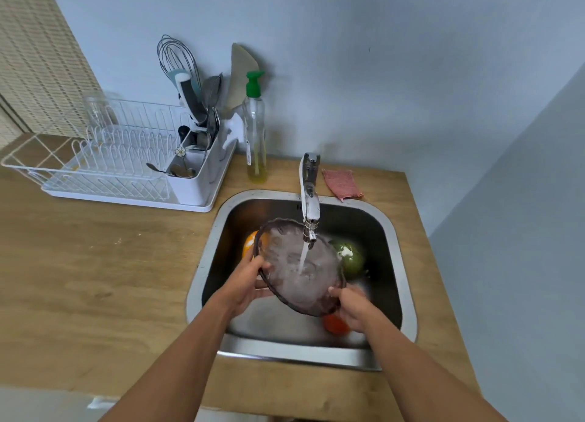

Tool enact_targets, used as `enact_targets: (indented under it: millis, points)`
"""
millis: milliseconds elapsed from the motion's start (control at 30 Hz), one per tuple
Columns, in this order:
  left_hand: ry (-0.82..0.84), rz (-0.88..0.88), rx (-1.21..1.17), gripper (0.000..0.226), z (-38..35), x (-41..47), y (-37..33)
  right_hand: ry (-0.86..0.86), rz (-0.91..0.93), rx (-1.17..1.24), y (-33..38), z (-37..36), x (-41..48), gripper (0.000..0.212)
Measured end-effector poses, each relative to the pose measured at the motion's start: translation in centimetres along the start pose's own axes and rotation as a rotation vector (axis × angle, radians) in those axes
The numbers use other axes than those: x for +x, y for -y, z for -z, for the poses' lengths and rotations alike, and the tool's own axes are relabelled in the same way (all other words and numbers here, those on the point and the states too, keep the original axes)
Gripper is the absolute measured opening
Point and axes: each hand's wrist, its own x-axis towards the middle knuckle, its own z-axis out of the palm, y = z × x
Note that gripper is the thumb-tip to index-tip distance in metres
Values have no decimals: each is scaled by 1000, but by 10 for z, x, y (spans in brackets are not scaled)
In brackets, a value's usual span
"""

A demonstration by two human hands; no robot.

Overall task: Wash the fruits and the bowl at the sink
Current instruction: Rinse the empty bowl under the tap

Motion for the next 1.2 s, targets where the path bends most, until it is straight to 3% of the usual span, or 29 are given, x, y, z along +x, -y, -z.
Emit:
enact_targets:
  millis: [67,200,300,367,500,700,767,833,933,1033,1100,1200]
  points:
    - [-33,-51,80,46,4,-3,-6,2,55,-130,-8,-11,5,30]
    - [-179,-154,174,45,11,-2,-10,-101,347,-742,-2,-32,4,49]
    - [-221,-183,213,46,10,0,-10,-224,242,-1252,5,-51,3,68]
    - [-233,-148,202,41,6,0,-7,-296,225,-1448,11,-60,4,70]
    - [-228,-3,15,28,0,0,8,-240,414,-1462,21,-74,7,65]
    - [-147,34,-200,34,-3,11,22,326,674,-1240,24,-93,-27,57]
    - [-151,29,-214,36,0,14,23,526,674,-1130,29,-82,-45,41]
    - [-158,20,-184,36,5,17,25,596,566,-1126,35,-60,-56,25]
    - [-158,22,-127,38,8,20,26,393,537,-1308,45,-21,-41,43]
    - [-154,27,-68,38,0,21,25,88,526,-1397,48,-6,-13,31]
    - [-139,34,-48,39,-7,21,24,-65,514,-1432,45,-15,2,36]
    - [-125,63,-34,38,-14,20,23,-135,526,-1288,42,-44,8,57]
